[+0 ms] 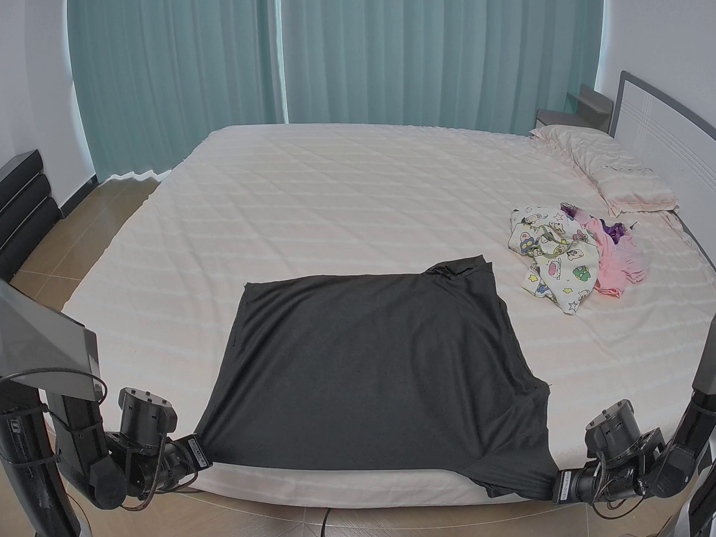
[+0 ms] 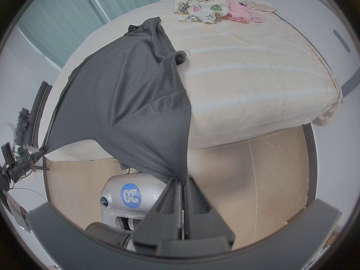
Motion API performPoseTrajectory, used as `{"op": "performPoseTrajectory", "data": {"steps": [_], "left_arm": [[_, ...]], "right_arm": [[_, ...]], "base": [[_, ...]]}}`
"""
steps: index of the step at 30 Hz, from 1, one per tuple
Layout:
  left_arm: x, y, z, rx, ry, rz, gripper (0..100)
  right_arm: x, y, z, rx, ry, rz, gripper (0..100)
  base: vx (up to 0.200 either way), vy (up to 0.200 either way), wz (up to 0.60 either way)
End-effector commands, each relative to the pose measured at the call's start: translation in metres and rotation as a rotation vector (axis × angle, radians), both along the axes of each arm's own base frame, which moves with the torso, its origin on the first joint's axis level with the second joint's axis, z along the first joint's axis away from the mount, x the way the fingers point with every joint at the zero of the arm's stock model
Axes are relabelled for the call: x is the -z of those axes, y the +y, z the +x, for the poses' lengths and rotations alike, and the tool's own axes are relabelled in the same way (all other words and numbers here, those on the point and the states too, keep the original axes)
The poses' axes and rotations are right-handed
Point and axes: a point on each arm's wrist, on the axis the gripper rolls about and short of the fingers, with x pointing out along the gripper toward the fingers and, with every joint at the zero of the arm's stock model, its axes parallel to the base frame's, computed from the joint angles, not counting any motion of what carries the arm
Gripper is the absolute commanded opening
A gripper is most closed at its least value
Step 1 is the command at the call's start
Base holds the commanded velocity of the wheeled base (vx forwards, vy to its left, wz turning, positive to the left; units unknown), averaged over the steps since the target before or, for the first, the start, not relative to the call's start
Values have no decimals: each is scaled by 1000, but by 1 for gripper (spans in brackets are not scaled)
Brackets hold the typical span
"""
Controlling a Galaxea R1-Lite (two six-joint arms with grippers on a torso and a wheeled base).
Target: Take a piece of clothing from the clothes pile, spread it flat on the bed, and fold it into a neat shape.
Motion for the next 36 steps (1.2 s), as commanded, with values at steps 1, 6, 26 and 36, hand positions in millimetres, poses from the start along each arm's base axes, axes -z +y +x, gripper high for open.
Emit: {"op": "performPoseTrajectory", "data": {"steps": [1,6,26,36], "left_arm": [[2,-4,-7,16,19,27,0],[3,-4,-17,58,50,73,0],[-18,-5,-5,39,-50,44,0],[-26,-3,24,-10,-138,17,0]], "right_arm": [[-3,6,-10,-5,-7,-1,0],[-1,7,-17,4,22,-44,0],[-37,7,4,55,-222,71,0],[-58,8,61,121,-361,90,0]], "base": [[0,0,0],[0,0,0],[0,0,0],[0,0,0]]}}
